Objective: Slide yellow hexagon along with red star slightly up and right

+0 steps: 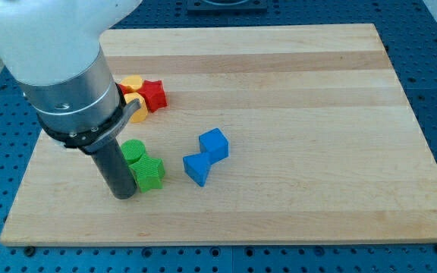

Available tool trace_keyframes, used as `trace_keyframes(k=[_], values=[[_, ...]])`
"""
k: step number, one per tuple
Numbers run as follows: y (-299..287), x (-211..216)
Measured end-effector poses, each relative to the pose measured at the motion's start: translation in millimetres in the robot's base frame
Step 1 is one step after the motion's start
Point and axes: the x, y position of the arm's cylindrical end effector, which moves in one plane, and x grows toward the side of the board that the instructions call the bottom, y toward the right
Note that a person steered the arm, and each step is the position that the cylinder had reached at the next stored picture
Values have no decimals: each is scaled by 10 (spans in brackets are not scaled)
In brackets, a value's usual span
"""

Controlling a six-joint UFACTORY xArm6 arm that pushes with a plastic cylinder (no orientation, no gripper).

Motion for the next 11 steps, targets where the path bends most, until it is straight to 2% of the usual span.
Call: trace_keyframes(k=[2, 3, 4, 5, 6, 8, 9, 11], values=[[349, -34], [313, 10], [-83, 282], [-593, 357], [-743, 103], [-918, -877], [-725, -1150], [482, -1339]])
